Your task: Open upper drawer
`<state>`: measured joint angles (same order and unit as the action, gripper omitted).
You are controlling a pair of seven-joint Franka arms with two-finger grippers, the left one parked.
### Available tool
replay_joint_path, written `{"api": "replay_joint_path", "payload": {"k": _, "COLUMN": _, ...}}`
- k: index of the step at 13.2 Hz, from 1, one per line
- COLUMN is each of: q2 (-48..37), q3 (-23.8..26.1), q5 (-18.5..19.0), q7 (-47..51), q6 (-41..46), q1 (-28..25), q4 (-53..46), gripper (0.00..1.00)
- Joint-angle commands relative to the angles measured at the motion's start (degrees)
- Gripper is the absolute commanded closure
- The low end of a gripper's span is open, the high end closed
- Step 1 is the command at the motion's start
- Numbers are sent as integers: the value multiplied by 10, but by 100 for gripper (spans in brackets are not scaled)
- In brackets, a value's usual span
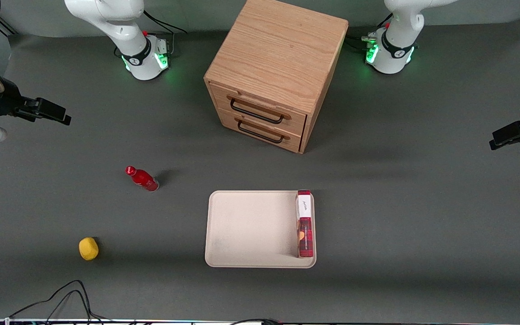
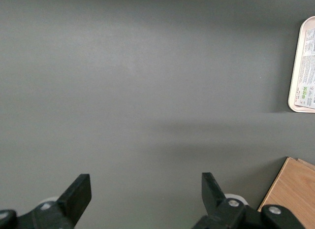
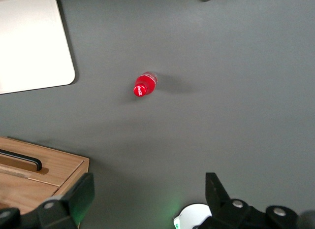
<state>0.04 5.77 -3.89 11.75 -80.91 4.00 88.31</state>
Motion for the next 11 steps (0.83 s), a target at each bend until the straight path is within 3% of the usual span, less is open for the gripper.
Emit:
{"api": "replay_joint_path", "payload": {"k": 1, "q2": -8, "q3": -1, "q5": -3, "q7": 4, "q6": 2, "q1": 2, "q4": -3, "gripper": 0}}
{"api": "replay_joint_path", "payload": {"k": 7, "q2": 13, "q3": 10, "q5": -23, "q7": 4, "q6": -5, "q1": -12, "q4": -41, "gripper": 0}}
{"api": "replay_joint_path", "payload": {"k": 11, "q2": 41, "q3": 29, "q5": -43, "q7": 5, "q6": -61, "q1": -38, "q4": -44, "gripper": 0}}
